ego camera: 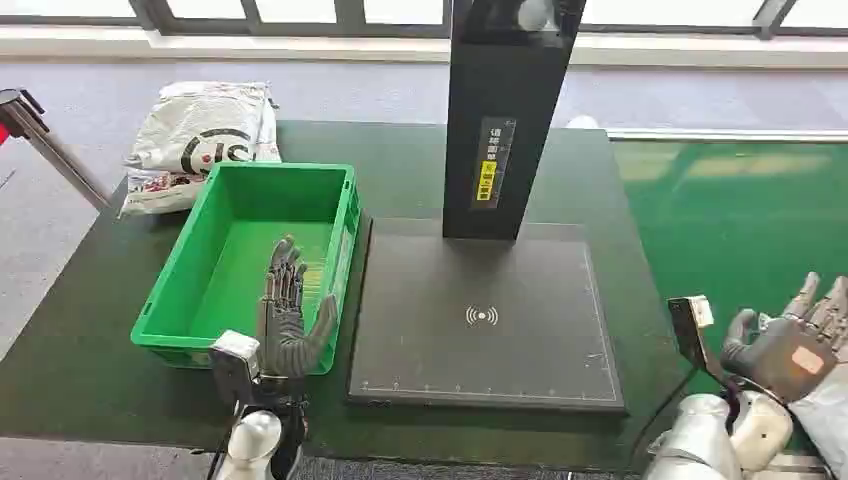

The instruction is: Moved the parcel from conveyor to table for the left to box.

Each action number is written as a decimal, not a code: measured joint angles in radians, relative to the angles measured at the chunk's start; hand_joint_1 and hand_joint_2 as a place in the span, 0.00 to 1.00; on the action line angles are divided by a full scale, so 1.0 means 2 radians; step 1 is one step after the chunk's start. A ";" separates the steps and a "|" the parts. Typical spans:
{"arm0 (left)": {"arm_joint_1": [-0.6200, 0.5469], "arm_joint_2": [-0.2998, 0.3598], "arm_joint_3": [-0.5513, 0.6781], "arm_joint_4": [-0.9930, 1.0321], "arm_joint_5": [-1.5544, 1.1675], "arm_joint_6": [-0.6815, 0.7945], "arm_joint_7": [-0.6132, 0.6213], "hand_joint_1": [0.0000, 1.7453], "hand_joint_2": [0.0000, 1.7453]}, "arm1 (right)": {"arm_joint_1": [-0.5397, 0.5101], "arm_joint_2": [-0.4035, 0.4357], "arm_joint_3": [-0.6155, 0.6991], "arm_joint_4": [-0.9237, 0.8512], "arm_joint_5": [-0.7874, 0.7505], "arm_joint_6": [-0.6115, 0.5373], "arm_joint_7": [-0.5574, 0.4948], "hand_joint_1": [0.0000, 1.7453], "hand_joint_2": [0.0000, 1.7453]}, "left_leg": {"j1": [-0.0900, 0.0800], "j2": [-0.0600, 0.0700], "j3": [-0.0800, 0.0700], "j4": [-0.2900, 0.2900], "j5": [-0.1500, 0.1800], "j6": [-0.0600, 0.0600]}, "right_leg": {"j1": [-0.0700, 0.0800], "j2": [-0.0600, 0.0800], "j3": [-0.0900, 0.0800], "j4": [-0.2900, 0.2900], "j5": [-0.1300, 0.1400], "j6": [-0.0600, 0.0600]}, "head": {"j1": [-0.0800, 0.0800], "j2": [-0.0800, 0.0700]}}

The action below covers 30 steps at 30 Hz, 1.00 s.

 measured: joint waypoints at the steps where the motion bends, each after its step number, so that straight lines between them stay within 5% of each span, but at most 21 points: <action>1: 0.000 0.000 0.000 0.001 0.000 -0.001 0.000 0.00 1.00 | -0.002 -0.002 -0.010 -0.001 0.000 0.000 0.003 0.00 1.00 | 0.000 0.000 0.000 0.000 0.000 0.000 | 0.000 0.000 0.000 0.000 0.000 0.000 | 0.000 0.000; 12: 0.000 -0.001 0.006 0.005 -0.002 -0.010 0.000 0.00 1.00 | -0.027 -0.037 -0.092 0.023 -0.005 0.000 0.025 0.00 1.00 | 0.000 0.001 0.000 0.000 0.000 0.000 | 0.000 0.000 0.000 0.000 0.000 0.000 | 0.000 0.000; 18: 0.001 -0.001 0.009 0.004 -0.004 -0.010 0.000 0.00 1.00 | -0.028 -0.061 -0.100 0.048 0.020 0.000 0.097 0.00 1.00 | 0.000 0.000 0.000 0.000 0.000 0.000 | 0.000 0.000 0.000 0.000 0.000 0.000 | 0.000 0.000; 25: 0.001 -0.001 0.009 0.004 -0.004 -0.010 0.000 0.00 1.00 | -0.028 -0.072 -0.100 0.064 0.027 0.000 0.119 0.00 1.00 | 0.000 0.000 0.000 0.000 0.000 0.000 | 0.000 0.000 0.000 0.000 0.000 0.000 | 0.000 0.000; 30: 0.002 -0.001 0.010 0.001 -0.002 -0.010 0.000 0.00 1.00 | -0.025 -0.084 -0.085 0.079 0.036 0.000 0.205 0.00 1.00 | 0.000 0.000 0.000 0.000 0.000 0.000 | 0.000 0.000 0.000 0.000 0.000 0.000 | 0.000 0.000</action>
